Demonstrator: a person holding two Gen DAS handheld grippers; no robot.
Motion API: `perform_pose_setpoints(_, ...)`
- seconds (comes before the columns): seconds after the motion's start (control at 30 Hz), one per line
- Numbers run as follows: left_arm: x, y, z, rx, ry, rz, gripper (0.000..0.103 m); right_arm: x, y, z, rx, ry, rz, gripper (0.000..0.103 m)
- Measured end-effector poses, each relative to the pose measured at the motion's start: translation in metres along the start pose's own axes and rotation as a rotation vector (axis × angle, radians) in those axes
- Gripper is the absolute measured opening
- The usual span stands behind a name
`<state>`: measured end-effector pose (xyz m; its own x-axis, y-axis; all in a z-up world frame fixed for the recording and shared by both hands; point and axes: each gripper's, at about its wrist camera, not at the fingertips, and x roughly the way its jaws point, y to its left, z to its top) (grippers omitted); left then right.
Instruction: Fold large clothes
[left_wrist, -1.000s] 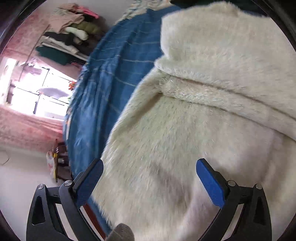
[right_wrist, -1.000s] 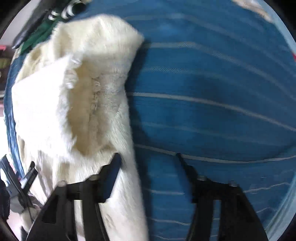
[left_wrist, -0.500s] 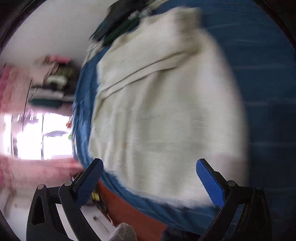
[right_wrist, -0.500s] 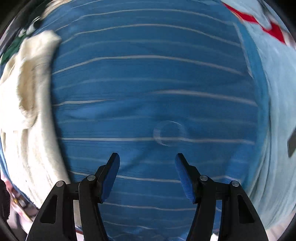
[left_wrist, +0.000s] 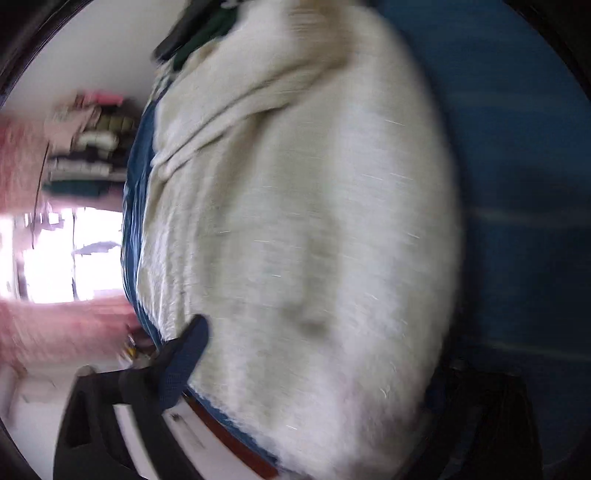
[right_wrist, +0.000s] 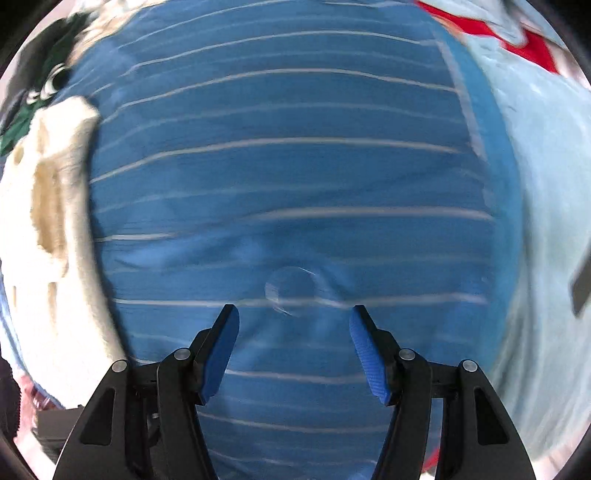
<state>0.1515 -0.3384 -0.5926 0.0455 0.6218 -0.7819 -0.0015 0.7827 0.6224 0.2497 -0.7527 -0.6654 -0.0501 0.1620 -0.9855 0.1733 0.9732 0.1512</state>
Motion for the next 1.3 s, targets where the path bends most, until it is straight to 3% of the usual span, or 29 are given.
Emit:
perform_pose_setpoints(0.07, 0.005, 0.03, 0.004, -0.087, 0.006, -0.106, 0.032, 0.01, 0.018, 0.014, -0.07, 0.006, 0.137, 0.083)
perform_pose_setpoints(0.17, 0.0, 0.059, 0.004, -0.124, -0.061, -0.125, 0.015, 0.014, 0.052, 0.034, -0.16, 0.001, 0.36, 0.085)
perform_pose_setpoints(0.33, -0.016, 0.086, -0.002, -0.148, -0.145, -0.134, 0.011, 0.011, 0.118, 0.046, -0.18, -0.032, 0.652, 0.091)
perform_pose_setpoints(0.4, -0.015, 0.101, -0.003, -0.154, -0.162, -0.15, 0.011, 0.017, 0.144, 0.054, -0.154, -0.017, 0.707, 0.091)
perform_pose_setpoints(0.53, -0.013, 0.111, -0.004, -0.163, -0.182, -0.177, 0.011, 0.047, 0.167, 0.061, -0.076, 0.047, 0.667, 0.09)
perform_pose_setpoints(0.6, -0.009, 0.124, -0.006, -0.173, -0.186, -0.204, 0.01, 0.059, 0.173, 0.061, 0.004, 0.081, 0.675, 0.059)
perform_pose_setpoints(0.63, -0.009, 0.13, -0.006, -0.176, -0.182, -0.218, 0.011, 0.055, 0.184, 0.053, 0.028, 0.092, 0.658, 0.026)
perform_pose_setpoints(0.8, -0.001, 0.184, -0.008, -0.241, -0.163, -0.352, 0.011, 0.001, 0.215, 0.031, 0.006, 0.022, 0.584, 0.021)
perform_pose_setpoints(0.93, 0.018, 0.249, -0.009, -0.317, -0.131, -0.504, 0.013, -0.064, 0.273, 0.017, -0.084, -0.026, 0.51, 0.021)
perform_pose_setpoints(1.03, 0.04, 0.297, -0.006, -0.37, -0.12, -0.561, 0.013, -0.088, 0.338, 0.011, -0.137, -0.024, 0.437, 0.021)
perform_pose_setpoints(1.2, 0.105, 0.37, 0.0, -0.477, -0.112, -0.584, 0.016, -0.067, 0.463, 0.022, -0.213, -0.008, 0.313, 0.021)
perform_pose_setpoints(1.3, 0.159, 0.399, -0.002, -0.562, -0.075, -0.604, 0.018, -0.022, 0.54, 0.03, -0.253, 0.029, 0.217, 0.021)
